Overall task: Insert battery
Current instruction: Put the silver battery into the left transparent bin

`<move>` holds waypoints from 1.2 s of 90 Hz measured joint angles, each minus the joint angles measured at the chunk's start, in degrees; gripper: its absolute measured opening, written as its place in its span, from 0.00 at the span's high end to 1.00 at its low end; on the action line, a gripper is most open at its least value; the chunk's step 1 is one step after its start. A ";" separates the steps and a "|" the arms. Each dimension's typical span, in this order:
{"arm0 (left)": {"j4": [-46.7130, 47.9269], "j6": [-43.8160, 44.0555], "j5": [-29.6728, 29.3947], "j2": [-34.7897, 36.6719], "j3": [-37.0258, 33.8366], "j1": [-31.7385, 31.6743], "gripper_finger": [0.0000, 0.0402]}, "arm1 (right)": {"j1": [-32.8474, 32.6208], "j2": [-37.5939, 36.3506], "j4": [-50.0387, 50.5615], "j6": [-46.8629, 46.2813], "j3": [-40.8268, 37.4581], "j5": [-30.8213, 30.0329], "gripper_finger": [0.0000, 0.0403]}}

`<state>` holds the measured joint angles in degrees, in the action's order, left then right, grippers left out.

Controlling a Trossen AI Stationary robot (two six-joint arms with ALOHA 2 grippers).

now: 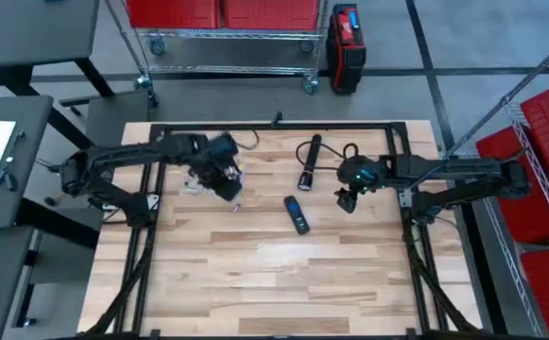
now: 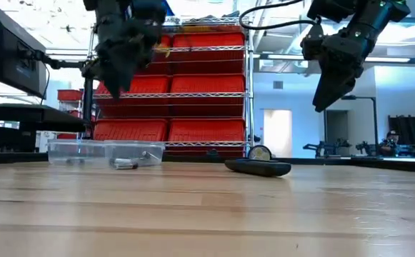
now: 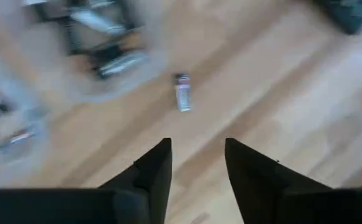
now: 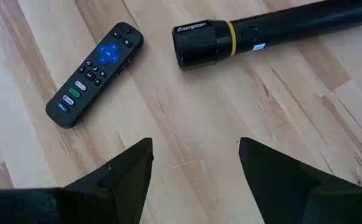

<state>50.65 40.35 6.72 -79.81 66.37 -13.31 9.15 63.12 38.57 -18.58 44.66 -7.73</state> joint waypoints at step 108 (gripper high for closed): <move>-21.43 9.98 -11.47 -31.02 5.64 17.28 0.74 | -1.49 0.00 1.95 -4.56 -6.25 0.26 0.42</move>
<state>29.23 50.33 -4.75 -110.83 72.01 3.97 7.66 63.12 40.52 -23.14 38.42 -7.47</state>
